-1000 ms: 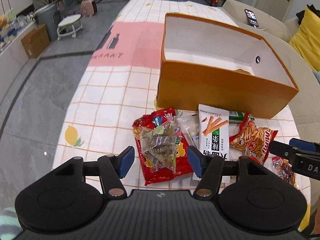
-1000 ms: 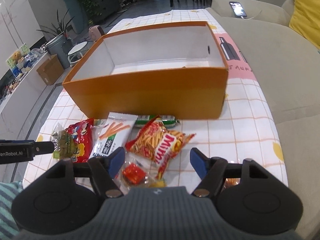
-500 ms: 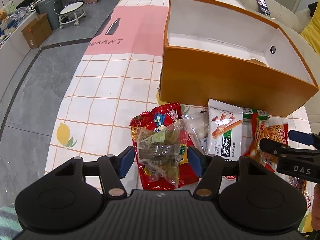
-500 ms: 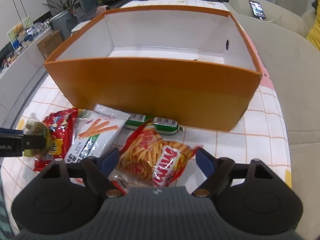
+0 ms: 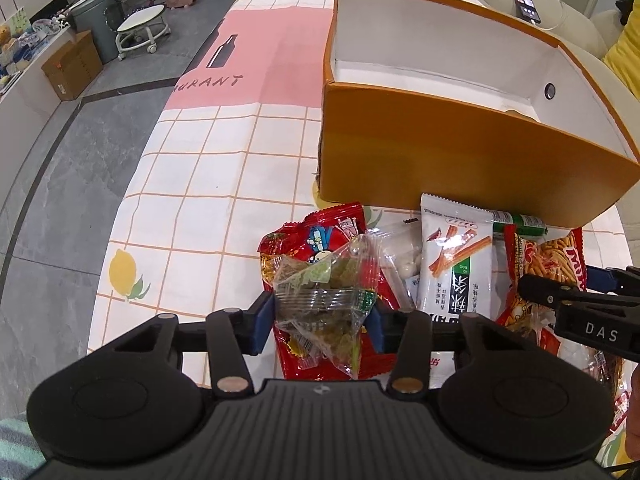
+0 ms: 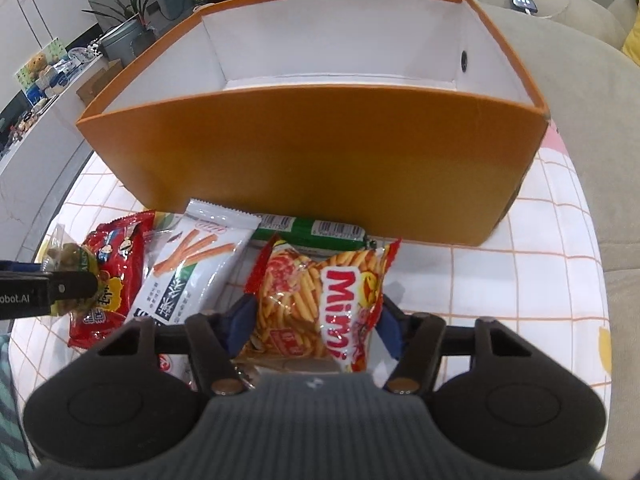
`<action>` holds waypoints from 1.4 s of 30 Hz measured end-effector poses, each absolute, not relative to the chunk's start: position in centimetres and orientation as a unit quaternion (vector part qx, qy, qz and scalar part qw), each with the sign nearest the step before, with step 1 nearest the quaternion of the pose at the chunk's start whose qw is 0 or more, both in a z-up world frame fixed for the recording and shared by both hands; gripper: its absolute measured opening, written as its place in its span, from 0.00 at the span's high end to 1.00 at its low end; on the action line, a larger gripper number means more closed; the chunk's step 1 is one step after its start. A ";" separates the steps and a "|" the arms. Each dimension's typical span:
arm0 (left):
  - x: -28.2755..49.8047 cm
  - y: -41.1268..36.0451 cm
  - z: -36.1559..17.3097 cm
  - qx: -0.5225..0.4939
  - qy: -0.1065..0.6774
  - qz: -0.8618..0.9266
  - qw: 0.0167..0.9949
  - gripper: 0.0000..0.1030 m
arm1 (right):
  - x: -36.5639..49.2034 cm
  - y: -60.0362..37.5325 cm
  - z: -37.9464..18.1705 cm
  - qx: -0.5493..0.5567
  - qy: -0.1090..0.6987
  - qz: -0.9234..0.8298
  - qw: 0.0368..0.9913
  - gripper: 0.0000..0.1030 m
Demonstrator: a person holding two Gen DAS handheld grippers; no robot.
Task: Organize snacks
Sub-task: 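Lift both bags and carry them over the orange box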
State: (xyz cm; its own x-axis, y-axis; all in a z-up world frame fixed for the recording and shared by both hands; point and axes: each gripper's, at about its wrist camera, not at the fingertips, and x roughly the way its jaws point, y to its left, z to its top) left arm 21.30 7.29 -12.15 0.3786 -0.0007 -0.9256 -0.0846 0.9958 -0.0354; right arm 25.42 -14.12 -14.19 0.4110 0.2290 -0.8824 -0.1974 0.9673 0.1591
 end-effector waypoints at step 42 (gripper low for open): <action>18.8 4.1 2.7 -0.025 0.429 -0.083 0.899 0.53 | 20.0 -16.8 2.3 -0.001 0.421 0.158 0.893 0.51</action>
